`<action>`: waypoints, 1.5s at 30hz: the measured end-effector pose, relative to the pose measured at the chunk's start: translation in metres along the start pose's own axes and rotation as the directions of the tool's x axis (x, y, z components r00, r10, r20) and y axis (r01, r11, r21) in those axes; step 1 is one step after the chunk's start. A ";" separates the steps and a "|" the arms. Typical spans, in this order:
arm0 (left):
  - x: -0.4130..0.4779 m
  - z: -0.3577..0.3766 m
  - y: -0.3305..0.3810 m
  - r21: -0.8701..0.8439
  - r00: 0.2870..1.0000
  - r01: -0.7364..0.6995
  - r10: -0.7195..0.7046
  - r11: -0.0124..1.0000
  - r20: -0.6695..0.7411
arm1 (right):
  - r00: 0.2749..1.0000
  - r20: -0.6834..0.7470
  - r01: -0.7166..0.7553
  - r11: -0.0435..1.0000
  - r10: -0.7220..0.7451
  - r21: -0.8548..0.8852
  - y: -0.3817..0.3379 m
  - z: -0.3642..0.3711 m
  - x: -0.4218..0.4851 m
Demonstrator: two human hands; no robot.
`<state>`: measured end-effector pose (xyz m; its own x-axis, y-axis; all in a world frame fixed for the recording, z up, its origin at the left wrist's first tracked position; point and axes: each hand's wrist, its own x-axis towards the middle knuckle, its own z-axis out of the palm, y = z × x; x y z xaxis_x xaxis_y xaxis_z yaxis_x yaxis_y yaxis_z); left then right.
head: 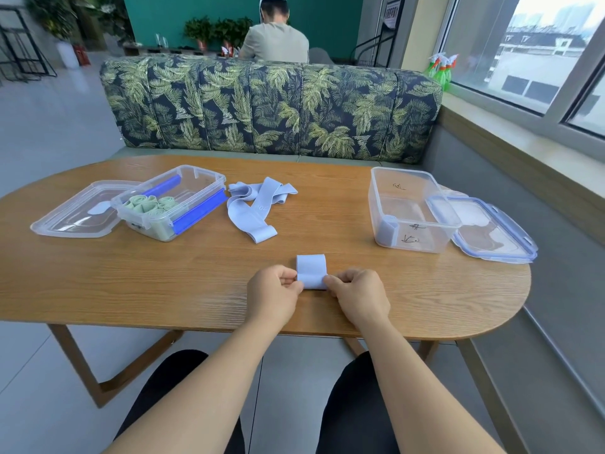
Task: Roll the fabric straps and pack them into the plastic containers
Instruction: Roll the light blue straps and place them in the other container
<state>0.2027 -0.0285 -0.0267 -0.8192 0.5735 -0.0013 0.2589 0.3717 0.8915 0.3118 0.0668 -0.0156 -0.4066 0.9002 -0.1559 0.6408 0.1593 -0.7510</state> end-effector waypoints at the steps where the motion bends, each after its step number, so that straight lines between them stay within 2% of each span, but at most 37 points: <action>1: -0.002 0.000 0.000 0.014 1.000 0.000 0.001 1.000 -0.007 | 1.000 0.008 0.000 1.000 0.000 -0.001 0.001 0.000 -0.002; 8: -0.023 -0.011 -0.004 0.113 0.999 -0.031 0.029 0.993 0.019 | 0.999 0.050 0.008 1.000 -0.007 -0.022 0.009 -0.002 -0.027; 16: -0.032 -0.017 -0.002 0.203 0.996 -0.088 0.084 0.975 0.026 | 0.999 0.028 -0.040 0.998 0.041 -0.050 0.004 -0.003 -0.038; 19: -0.030 -0.018 0.003 0.303 0.983 -0.185 0.180 0.935 0.044 | 0.999 0.020 -0.049 0.998 0.049 -0.038 -0.001 -0.002 -0.033; 23: -0.029 -0.017 0.003 0.396 0.950 -0.310 0.265 0.865 0.165 | 0.998 0.026 -0.052 0.998 0.053 -0.039 -0.005 -0.003 -0.027; 29: -0.016 -0.019 0.008 0.378 0.953 -0.287 0.221 0.880 0.209 | 0.998 -0.023 0.053 0.990 -0.051 0.129 0.000 -0.004 -0.032; 33: -0.011 -0.019 0.010 0.392 0.949 -0.294 0.217 0.872 0.229 | 0.994 -0.010 0.113 0.991 -0.112 0.067 0.002 -0.001 -0.034; 38: -0.017 -0.017 0.006 0.411 0.923 -0.384 0.339 0.827 0.182 | 0.996 0.016 0.087 0.995 -0.088 0.048 0.002 -0.002 -0.025; 45: -0.010 -0.017 0.011 0.479 0.916 -0.399 0.320 0.782 0.240 | 0.998 0.032 0.054 0.998 -0.055 0.045 -0.001 -0.002 -0.014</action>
<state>0.2051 -0.0428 -0.0087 -0.5449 0.8198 0.1758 0.7741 0.4113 0.4812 0.3185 0.0546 -0.0116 -0.4618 0.8768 -0.1343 0.5881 0.1894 -0.7863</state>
